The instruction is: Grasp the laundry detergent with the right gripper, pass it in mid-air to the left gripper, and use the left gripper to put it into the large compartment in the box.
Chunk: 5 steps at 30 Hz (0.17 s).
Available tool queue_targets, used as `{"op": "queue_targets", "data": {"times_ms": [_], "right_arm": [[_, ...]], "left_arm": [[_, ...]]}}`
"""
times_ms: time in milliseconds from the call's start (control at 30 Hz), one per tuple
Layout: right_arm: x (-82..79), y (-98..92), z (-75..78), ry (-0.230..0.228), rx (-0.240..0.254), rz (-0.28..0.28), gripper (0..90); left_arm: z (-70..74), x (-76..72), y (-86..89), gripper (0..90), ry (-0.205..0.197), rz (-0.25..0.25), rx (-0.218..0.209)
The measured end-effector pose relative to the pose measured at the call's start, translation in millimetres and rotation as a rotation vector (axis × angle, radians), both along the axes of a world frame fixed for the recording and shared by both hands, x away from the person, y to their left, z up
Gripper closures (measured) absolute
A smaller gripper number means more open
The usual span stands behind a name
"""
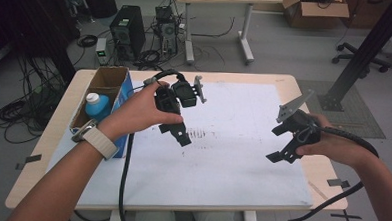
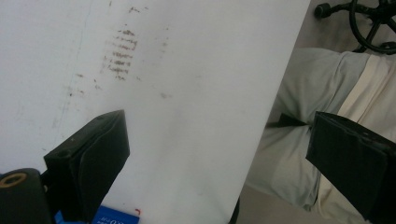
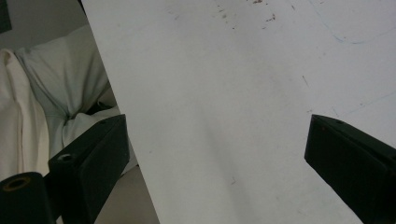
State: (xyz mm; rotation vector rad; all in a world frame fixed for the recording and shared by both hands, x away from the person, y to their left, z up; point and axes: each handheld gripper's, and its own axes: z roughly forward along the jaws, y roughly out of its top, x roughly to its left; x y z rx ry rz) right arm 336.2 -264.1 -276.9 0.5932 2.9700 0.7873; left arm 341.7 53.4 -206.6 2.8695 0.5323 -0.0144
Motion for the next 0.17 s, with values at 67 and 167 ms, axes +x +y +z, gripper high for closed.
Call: {"op": "queue_targets", "data": {"times_ms": [67,167], "right_arm": [[0.2,0.0,0.0,-0.001,0.0,0.0,6.6],[0.2,-0.1,0.5,-0.002,0.002,0.0,6.6]], "left_arm": [[0.0,0.0,0.4,6.3,-0.001,0.004,0.001],[0.4,0.3,1.1,6.4,-0.001,0.005,-0.003]]}}
